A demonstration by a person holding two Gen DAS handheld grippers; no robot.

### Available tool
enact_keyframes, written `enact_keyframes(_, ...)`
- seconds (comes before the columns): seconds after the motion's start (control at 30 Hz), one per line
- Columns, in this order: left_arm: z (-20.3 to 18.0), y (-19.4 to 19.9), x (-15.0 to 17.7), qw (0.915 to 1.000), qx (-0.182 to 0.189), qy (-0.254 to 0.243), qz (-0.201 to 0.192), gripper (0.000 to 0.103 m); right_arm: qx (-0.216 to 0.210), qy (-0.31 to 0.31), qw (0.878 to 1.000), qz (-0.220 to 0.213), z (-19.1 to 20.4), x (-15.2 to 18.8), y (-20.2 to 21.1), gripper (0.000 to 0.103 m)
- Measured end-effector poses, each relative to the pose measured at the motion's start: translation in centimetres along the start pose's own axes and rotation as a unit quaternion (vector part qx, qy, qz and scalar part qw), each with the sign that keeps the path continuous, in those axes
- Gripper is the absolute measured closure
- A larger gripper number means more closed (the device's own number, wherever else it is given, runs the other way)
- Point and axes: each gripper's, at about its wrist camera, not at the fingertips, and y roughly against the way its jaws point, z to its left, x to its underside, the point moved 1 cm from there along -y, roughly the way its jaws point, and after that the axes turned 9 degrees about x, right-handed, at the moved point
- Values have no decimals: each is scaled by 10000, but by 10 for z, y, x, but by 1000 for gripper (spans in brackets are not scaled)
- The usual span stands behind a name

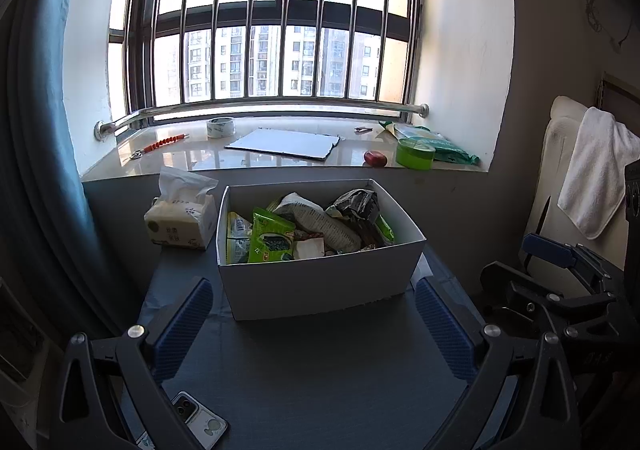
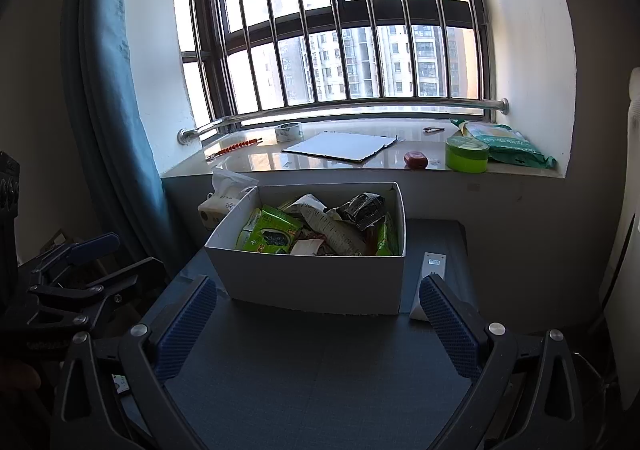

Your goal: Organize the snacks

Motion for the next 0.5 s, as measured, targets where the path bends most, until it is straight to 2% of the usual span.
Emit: enact_keyframes(0.5,1,-1,1,10000,3,-32,40,0,-29,-9,10000,47,-1,1,-2,0)
